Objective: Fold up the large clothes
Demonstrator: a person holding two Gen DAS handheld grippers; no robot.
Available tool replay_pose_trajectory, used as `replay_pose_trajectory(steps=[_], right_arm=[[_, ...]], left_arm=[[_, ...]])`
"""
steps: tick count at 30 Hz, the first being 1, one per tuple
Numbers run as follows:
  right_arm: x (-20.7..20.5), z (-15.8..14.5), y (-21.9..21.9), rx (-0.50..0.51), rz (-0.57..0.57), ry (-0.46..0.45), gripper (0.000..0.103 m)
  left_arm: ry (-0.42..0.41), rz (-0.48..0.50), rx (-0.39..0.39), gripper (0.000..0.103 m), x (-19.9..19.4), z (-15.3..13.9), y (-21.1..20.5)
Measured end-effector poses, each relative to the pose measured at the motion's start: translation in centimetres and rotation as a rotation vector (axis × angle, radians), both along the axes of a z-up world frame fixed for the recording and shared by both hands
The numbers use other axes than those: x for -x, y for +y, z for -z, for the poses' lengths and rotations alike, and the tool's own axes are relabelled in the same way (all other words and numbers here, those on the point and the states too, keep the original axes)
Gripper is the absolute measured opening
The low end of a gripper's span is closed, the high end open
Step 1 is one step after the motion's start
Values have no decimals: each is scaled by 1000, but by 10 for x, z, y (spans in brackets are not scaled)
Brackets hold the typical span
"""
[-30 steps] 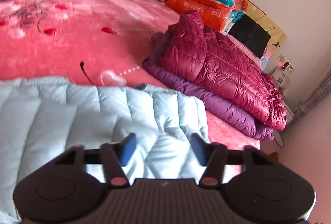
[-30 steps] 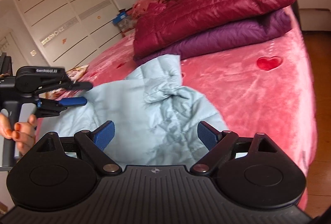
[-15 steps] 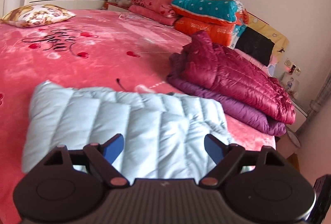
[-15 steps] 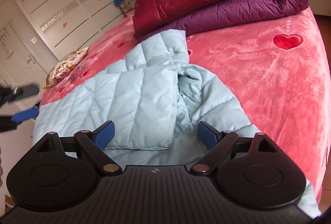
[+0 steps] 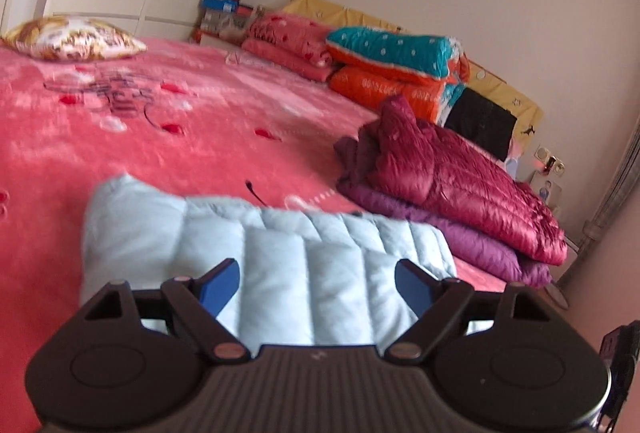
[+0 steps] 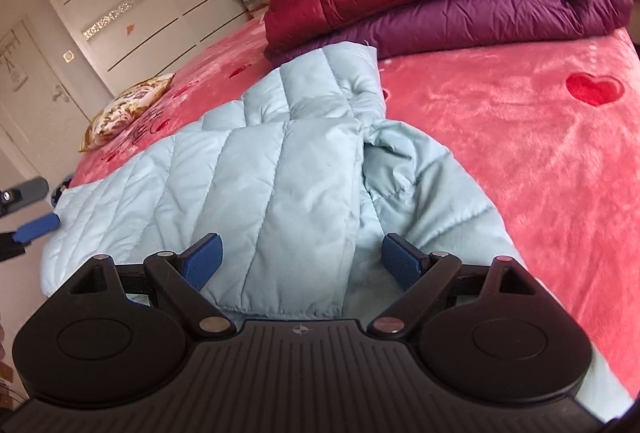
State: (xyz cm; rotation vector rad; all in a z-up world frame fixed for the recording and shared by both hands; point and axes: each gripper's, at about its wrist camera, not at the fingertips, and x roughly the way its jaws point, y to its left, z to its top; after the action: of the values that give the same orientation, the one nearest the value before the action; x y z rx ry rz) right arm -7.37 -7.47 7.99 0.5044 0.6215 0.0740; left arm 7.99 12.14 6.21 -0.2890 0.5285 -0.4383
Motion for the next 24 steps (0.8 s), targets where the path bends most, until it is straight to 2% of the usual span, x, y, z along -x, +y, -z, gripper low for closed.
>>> replay_pose_trajectory(steps=[2, 4, 6, 7, 8, 11, 15, 20, 24], right_arm=[[-4, 0, 3, 2, -14, -11, 103], [-8, 2, 5, -23, -25, -12, 95], [-10, 2, 8, -36, -33, -14, 72], [-11, 1, 11, -26, -31, -14, 67], [-11, -1, 14, -4, -26, -14, 57], [-9, -12, 29, 90, -16, -27, 42], [-4, -38, 57, 292, 11, -92, 26], [-9, -68, 75, 413, 74, -184, 22], [-29, -82, 74, 460, 104, -202, 22]], left_arm=[[-5, -6, 17, 85, -3, 1, 7], [-2, -7, 30, 85, -5, 5, 12], [9, 2, 45, 85, -9, 10, 15], [19, 8, 60, 85, -10, 14, 16], [30, 14, 77, 85, -12, 18, 18], [46, 25, 115, 85, -18, 25, 20], [33, 34, 159, 85, -20, 26, 18], [-18, 62, 201, 85, -16, 25, 14], [-44, 70, 205, 87, -16, 24, 12]])
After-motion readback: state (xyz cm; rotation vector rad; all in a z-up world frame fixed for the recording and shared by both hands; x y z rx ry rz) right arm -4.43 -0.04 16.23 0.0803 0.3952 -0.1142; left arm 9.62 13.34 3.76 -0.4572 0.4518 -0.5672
